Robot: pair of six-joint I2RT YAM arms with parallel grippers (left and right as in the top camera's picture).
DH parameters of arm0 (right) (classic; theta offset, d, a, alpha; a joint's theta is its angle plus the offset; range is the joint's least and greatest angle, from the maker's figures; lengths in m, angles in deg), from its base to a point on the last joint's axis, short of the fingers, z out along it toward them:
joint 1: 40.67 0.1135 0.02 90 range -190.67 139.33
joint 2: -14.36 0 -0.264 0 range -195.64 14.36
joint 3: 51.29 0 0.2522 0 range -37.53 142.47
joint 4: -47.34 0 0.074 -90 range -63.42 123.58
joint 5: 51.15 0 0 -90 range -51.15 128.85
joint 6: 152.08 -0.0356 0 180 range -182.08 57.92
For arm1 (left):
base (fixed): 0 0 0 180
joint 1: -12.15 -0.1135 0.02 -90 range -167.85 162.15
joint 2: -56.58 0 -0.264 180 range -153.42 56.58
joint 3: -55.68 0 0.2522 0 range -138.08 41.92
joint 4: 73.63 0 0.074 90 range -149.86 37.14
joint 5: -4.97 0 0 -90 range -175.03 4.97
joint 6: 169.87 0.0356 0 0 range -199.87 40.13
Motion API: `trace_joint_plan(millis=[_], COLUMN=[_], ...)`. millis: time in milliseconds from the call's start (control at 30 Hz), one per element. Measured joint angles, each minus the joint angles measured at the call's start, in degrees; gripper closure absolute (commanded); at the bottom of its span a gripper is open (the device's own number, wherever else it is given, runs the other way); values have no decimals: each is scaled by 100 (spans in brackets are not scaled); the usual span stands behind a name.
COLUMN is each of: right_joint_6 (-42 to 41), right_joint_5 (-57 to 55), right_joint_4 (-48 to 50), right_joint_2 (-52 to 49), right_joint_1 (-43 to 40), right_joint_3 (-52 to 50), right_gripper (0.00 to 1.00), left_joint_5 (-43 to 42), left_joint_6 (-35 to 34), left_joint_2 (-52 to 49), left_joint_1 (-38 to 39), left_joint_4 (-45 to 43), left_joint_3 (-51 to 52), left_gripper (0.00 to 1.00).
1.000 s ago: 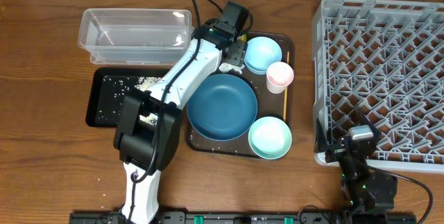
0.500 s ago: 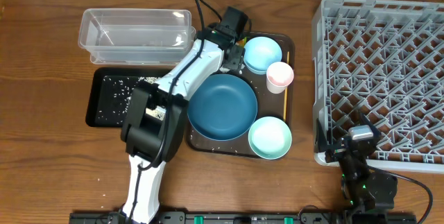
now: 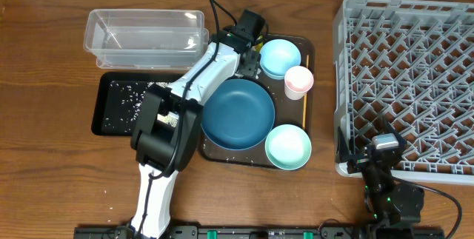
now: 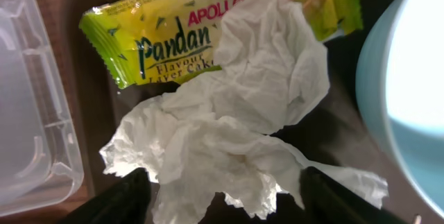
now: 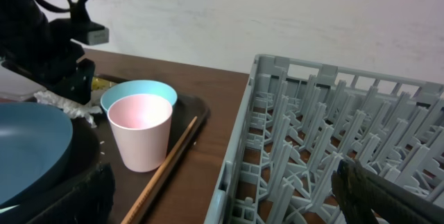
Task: Sort waste into correct bins and load items into the dishwasher rack
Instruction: 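Grasp the crumpled white tissue with the left gripper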
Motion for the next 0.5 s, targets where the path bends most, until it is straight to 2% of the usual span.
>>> trace_joint_plan(millis=[133, 367, 500], right_joint_6=[0, 0, 0], right_joint_5=[0, 0, 2], right_joint_4=[0, 0, 0], right_joint_2=[0, 0, 0], right_joint_1=[0, 2, 0], right_joint_3=[0, 0, 0], right_gripper=[1, 1, 1], left_joint_5=[0, -2, 0], left_joint_6=[4, 7, 4], left_joint_2=[-42, -44, -44], left_joint_1=[0, 0, 13], left_joint_4=[2, 70, 216], left_joint_3=[2, 4, 4], left_gripper=[42, 75, 81])
